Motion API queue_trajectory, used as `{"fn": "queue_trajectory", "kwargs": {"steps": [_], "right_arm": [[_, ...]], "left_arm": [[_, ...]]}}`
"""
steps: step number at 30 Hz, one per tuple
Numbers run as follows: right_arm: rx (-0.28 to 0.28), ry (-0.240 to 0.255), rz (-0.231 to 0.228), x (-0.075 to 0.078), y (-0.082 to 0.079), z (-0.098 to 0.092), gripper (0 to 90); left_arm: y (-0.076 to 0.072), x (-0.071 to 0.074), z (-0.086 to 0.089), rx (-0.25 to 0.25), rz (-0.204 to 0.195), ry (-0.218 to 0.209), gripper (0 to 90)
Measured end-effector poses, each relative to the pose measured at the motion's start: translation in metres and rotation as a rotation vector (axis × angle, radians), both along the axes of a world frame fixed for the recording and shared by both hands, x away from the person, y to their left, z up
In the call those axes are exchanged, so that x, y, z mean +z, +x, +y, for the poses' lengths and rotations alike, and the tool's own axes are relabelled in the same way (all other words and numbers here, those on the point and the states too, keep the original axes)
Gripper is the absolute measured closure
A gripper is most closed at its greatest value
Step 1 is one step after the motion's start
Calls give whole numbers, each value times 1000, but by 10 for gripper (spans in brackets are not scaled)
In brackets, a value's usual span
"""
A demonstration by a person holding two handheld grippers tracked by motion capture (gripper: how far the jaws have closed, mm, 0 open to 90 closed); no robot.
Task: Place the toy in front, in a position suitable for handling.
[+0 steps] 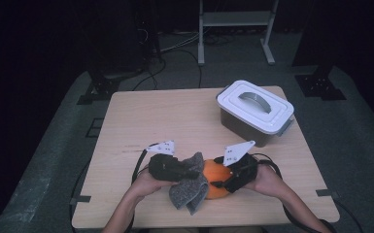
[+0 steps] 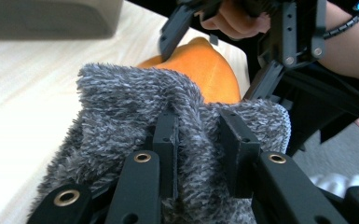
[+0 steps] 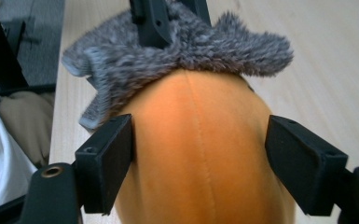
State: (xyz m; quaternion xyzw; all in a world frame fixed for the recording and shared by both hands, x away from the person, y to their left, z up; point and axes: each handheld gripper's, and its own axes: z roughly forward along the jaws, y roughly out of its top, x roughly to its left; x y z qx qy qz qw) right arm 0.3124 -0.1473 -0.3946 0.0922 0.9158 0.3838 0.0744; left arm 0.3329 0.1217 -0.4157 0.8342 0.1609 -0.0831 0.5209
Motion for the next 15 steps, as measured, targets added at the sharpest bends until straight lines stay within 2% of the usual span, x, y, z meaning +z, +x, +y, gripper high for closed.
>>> {"fn": "queue_trajectory", "kwargs": {"steps": [2,4,5,6,8,12,14,15], "right_arm": [[7,-27,22,-1,3,3,420],[21,-40,5,1,2,4,522],[32,-29,-1,2,3,3,560],[39,-4,-6,3,4,2,579],[24,60,13,5,9,1,588],[35,170,9,9,15,9,584],[50,209,9,9,17,15,577],[52,213,8,8,18,17,572]], "left_arm": [[2,-1,2,1,11,-6,702],[2,0,4,3,9,-8,702],[3,3,5,2,0,-5,702],[3,6,7,5,-4,-8,701],[4,12,12,3,-22,-11,698],[3,32,30,24,-60,-52,699],[2,35,37,35,-66,-64,699],[3,35,39,39,-66,-56,699]]}}
